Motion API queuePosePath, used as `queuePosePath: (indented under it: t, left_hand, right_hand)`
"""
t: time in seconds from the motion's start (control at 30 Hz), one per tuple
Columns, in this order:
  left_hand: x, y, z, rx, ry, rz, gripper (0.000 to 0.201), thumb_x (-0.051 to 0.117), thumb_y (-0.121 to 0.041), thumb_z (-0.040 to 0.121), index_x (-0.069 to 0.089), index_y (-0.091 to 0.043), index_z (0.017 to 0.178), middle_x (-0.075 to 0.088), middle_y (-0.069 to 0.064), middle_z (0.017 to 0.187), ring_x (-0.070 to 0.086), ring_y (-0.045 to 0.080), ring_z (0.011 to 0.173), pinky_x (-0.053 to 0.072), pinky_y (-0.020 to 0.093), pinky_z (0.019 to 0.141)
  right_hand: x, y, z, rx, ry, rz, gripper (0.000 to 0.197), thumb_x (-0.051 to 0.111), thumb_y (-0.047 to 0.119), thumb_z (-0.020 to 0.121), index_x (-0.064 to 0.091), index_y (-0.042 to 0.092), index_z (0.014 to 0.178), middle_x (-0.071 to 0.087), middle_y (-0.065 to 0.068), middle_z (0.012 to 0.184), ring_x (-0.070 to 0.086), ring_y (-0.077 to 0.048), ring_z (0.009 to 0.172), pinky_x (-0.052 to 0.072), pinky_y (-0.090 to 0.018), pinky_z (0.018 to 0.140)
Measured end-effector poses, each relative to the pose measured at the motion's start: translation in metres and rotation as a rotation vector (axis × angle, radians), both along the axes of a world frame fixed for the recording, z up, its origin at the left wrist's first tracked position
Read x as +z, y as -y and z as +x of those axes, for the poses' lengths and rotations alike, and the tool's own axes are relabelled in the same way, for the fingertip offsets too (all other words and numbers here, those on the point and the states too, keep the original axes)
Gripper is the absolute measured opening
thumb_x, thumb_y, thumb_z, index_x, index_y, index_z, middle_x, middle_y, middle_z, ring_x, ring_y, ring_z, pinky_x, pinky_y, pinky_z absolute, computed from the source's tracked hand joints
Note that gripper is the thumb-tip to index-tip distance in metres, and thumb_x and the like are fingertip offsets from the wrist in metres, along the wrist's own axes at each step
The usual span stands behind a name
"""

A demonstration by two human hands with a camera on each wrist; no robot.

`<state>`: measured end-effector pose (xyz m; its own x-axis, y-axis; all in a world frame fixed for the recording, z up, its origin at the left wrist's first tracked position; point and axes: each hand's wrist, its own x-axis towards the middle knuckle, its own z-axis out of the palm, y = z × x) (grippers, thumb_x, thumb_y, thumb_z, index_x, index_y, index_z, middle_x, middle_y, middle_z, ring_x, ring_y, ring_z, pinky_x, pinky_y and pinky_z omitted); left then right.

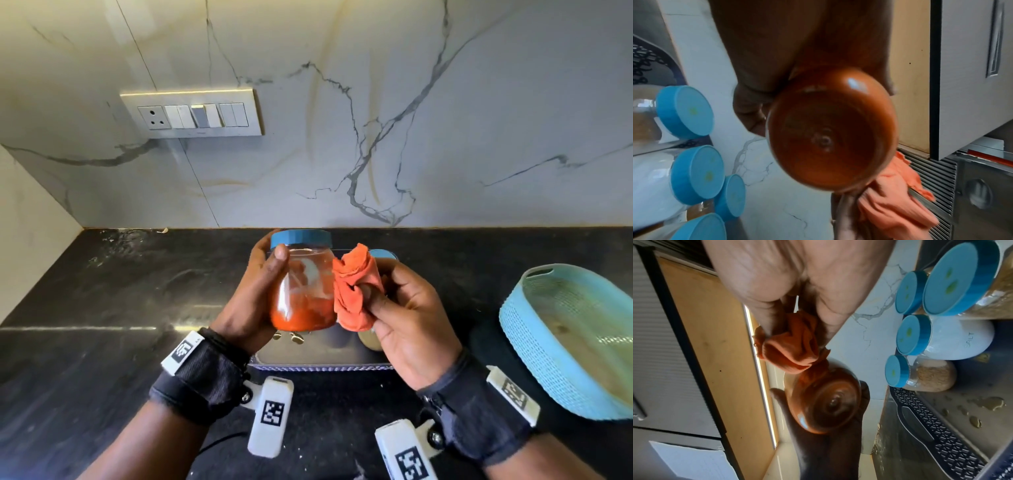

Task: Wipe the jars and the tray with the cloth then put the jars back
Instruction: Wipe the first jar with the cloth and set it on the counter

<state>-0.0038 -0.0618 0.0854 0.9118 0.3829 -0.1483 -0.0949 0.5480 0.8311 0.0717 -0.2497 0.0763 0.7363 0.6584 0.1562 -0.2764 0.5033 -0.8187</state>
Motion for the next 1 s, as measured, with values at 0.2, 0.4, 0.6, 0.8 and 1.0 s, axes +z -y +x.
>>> queuePosePath:
  t: [0.2, 0.4, 0.6, 0.8, 1.0]
  left_hand:
    - [0.000, 0.026, -0.004, -0.105, 0.044, 0.079, 0.086, 0.083, -0.046, 0.078, 0.050, 0.000, 0.144, 0.056, 0.032, 0.140, 0.062, 0.042, 0.121, 0.058, 0.051, 0.090]
    - [-0.011, 0.028, 0.007, -0.053, 0.063, 0.008, 0.097, 0.089, -0.026, 0.070, 0.038, 0.002, 0.149, 0.047, 0.036, 0.146, 0.046, 0.056, 0.134, 0.048, 0.067, 0.100]
    - [-0.002, 0.042, 0.013, -0.099, 0.148, -0.046, 0.088, 0.086, -0.038, 0.072, 0.050, 0.002, 0.143, 0.059, 0.028, 0.136, 0.062, 0.040, 0.120, 0.056, 0.055, 0.091]
    - [-0.004, 0.047, 0.029, -0.053, 0.144, 0.092, 0.092, 0.082, -0.047, 0.080, 0.044, 0.008, 0.144, 0.049, 0.038, 0.143, 0.049, 0.053, 0.132, 0.042, 0.067, 0.107]
    - [-0.008, 0.047, 0.043, 0.009, 0.083, 0.158, 0.090, 0.084, -0.046, 0.077, 0.047, 0.007, 0.139, 0.063, 0.028, 0.132, 0.061, 0.045, 0.123, 0.055, 0.053, 0.097]
  right_hand:
    - [0.003, 0.010, 0.020, 0.198, -0.146, 0.096, 0.059, 0.088, 0.013, 0.070, 0.057, -0.005, 0.116, 0.066, -0.010, 0.081, 0.064, -0.016, 0.072, 0.054, -0.026, 0.063]
    - [0.017, 0.027, 0.045, 0.085, -0.116, 0.147, 0.029, 0.081, 0.003, 0.071, 0.075, 0.009, 0.099, 0.067, -0.013, 0.084, 0.067, -0.023, 0.077, 0.056, -0.029, 0.063]
    - [0.016, 0.022, 0.050, -0.161, 0.499, -0.239, 0.024, 0.071, -0.001, 0.086, 0.074, 0.015, 0.104, 0.075, 0.000, 0.092, 0.066, -0.015, 0.071, 0.054, -0.025, 0.061]
    - [0.019, 0.025, 0.042, -0.262, 1.162, -0.400, 0.031, 0.076, 0.004, 0.085, 0.077, 0.021, 0.112, 0.069, 0.004, 0.124, 0.062, -0.012, 0.121, 0.047, -0.032, 0.105]
    - [0.016, 0.027, 0.050, -0.357, 1.531, -0.440, 0.028, 0.058, 0.009, 0.099, 0.075, 0.015, 0.119, 0.065, -0.009, 0.130, 0.062, -0.025, 0.117, 0.053, -0.040, 0.100]
